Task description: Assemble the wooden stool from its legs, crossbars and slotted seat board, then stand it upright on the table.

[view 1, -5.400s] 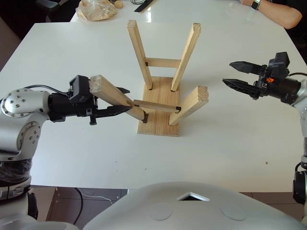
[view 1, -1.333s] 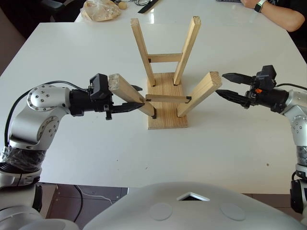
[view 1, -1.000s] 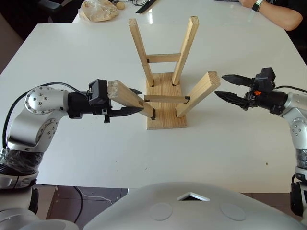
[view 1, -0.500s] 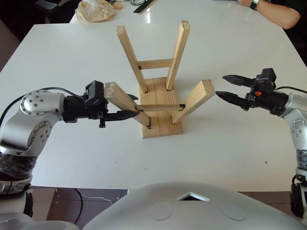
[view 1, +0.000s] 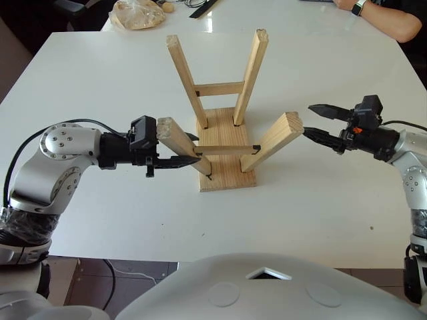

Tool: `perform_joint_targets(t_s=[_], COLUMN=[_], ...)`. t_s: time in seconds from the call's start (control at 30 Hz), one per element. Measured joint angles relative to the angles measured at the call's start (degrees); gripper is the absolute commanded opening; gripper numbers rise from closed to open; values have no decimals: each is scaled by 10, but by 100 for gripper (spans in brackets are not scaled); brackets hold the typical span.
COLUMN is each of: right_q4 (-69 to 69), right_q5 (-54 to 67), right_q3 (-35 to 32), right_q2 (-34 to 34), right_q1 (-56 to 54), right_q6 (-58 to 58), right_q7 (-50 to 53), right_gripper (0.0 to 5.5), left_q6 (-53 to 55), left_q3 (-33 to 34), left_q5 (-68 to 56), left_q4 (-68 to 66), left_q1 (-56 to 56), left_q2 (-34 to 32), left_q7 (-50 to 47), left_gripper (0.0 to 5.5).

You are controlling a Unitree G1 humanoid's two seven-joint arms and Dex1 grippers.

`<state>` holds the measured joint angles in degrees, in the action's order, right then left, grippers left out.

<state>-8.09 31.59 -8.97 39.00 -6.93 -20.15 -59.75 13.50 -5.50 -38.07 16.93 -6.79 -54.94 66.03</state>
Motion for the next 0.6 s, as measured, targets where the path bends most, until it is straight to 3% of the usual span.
perform_joint_targets(t_s=[0.23, 0.33, 0.43, 0.6], right_q4=[-71, -151, -223, -280], right_q5=[52, 118, 194, 183], right_q3=[-60, -53, 11, 136], right_q2=[-88, -127, -178, -186], right_q1=[-238, -311, -302, -198], right_q6=[-56, -117, -209, -268], right_q7=[271, 371, 440, 453], right_gripper=[330, 330, 330, 330], left_q6=[14, 34, 61, 66], left_q3=[-52, -68, -85, -96], left_q5=[54, 71, 87, 99], left_q4=[-14, -15, -13, -22], left_q1=[-58, -78, -98, -113], left_q2=[89, 110, 130, 142], left_q7=[-98, -129, -159, -168], left_gripper=[205, 205, 205, 205])
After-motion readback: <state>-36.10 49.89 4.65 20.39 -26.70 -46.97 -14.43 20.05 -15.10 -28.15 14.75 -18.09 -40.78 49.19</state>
